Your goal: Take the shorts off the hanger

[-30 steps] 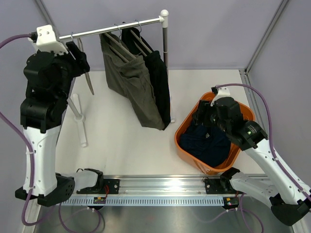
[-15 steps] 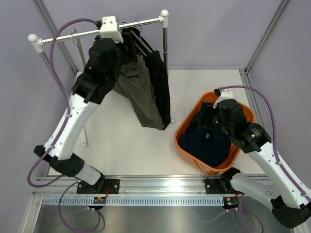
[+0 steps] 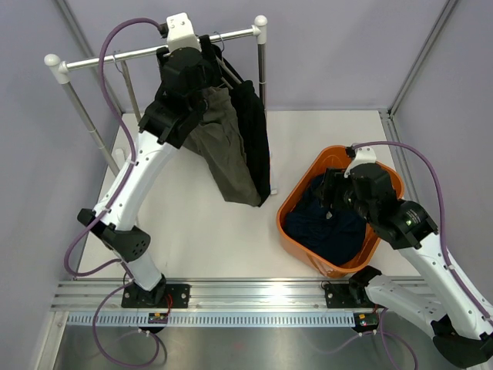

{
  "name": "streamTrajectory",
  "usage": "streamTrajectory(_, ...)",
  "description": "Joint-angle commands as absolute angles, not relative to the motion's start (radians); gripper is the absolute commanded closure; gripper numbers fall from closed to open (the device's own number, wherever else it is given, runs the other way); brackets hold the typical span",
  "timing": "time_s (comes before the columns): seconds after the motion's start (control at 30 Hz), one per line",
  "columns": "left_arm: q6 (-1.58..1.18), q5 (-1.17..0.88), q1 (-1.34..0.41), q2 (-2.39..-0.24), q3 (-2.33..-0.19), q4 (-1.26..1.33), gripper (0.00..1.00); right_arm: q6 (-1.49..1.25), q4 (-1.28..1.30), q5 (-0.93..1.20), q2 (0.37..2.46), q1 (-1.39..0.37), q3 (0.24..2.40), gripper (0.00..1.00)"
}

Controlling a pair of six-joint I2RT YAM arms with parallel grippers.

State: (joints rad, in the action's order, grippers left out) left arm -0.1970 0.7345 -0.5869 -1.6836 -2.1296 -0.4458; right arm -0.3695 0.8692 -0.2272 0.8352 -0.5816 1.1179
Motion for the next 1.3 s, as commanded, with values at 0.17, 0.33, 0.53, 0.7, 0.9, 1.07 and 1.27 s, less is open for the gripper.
streamTrajectory(0.17,-0.317,0.687,-0.528,-1.809,-2.295,-0.549,0.37,-0.345,0.885,-0.245,0.822,-0.58,1.149,0.27)
streamTrajectory(0.33,-0.357,0.657,-0.506,-1.81,-2.281,-0.606,0.38,-0.342,0.882,-0.244,0.819,-0.58,1.135,0.27)
streamTrajectory(0.53,-0.379,0.603,-0.471,-1.822,-2.304,-0.681,0.42,-0.351,0.865,-0.227,0.825,-0.58,1.109,0.27)
streamTrajectory(0.7,-0.382,0.554,-0.446,-1.83,-2.31,-0.747,0.45,-0.354,0.857,-0.215,0.828,-0.58,1.104,0.27)
streamTrajectory(0.9,-0.357,0.532,-0.436,-1.795,-2.298,-0.773,0.49,-0.356,0.857,-0.209,0.83,-0.58,1.101,0.27)
streamTrajectory(1.07,-0.327,0.545,-0.436,-1.769,-2.306,-0.791,0.49,-0.362,0.85,-0.198,0.83,-0.58,1.094,0.27)
streamTrajectory(1.27,-0.287,0.531,-0.436,-1.761,-2.316,-0.833,0.5,-0.365,0.844,-0.189,0.83,-0.58,1.089,0.27)
